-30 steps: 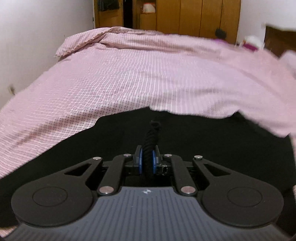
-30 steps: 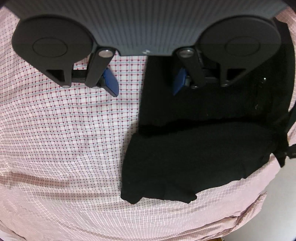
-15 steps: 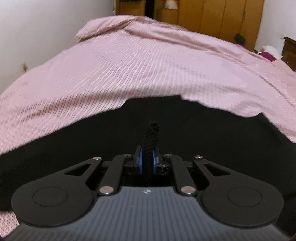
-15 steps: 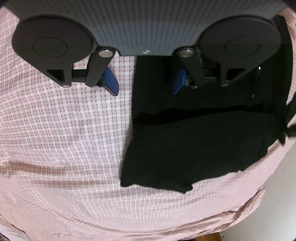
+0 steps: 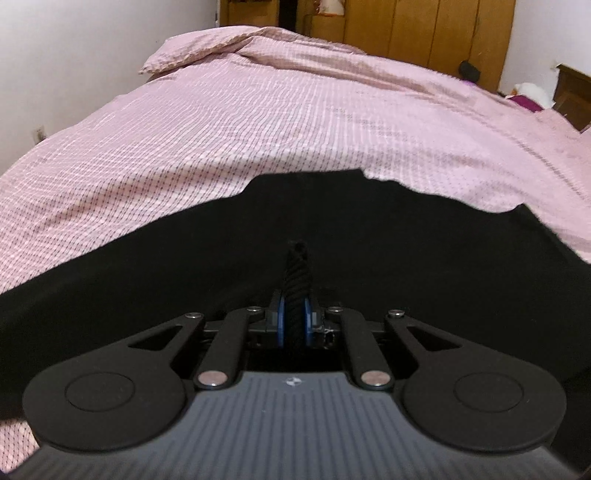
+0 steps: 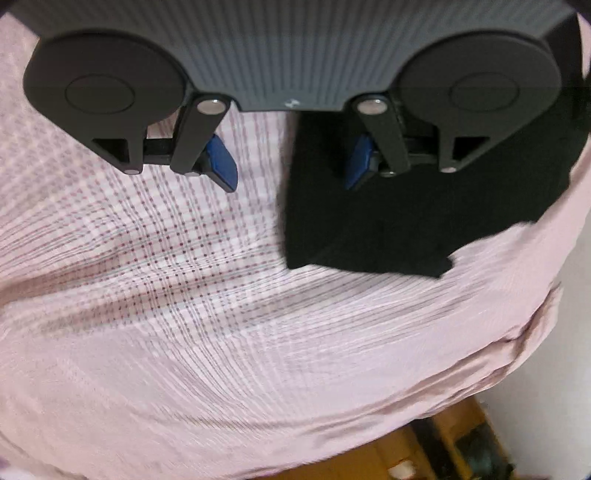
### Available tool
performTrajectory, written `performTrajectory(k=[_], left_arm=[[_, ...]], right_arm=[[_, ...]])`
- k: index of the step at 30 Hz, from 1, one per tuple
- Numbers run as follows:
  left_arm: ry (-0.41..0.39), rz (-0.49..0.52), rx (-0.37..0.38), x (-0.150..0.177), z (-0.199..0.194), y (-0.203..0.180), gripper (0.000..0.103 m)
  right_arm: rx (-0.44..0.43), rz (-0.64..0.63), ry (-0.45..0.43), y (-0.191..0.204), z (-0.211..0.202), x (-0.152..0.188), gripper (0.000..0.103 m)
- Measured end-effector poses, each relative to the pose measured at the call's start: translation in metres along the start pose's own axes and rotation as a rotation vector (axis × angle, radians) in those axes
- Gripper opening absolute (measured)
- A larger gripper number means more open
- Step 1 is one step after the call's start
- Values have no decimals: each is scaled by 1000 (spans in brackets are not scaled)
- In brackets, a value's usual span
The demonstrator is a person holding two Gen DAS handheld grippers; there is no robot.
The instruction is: Fold small clothes
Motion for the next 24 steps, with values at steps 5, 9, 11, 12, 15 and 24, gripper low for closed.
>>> performTrajectory(k=[5, 9, 11, 12, 15, 24], left_arm=[[-106, 22, 25, -24, -19, -5, 12], [-210, 4, -1, -48, -27, -6, 12], [-246, 12, -42, -54, -21, -5, 12], [-247, 11, -42, -55, -13, -5, 12], [-147, 34, -46, -48, 23, -6, 13], [-99, 124, -206, -35, 57, 6, 71]], right_arm=[[-79, -21, -80, 11, 7, -11, 8], [-80, -134, -303, 37, -25, -20, 7], [-38, -180, -349, 45, -27, -21, 7], [-15, -195, -357, 47, -23, -21, 7], [46, -200, -312, 44, 1, -18, 7], [133, -279, -210, 46, 23, -8, 42]])
Point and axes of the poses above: each gripper's, at about its wrist camera, not at the fingertips, and z roughly the way its jaws point, y to its left, x to its underside, the point moved 5 cm from there along z, roughly the way its jaws point, and after that the axes turned 3 degrees about -y, right-handed, at the moved point
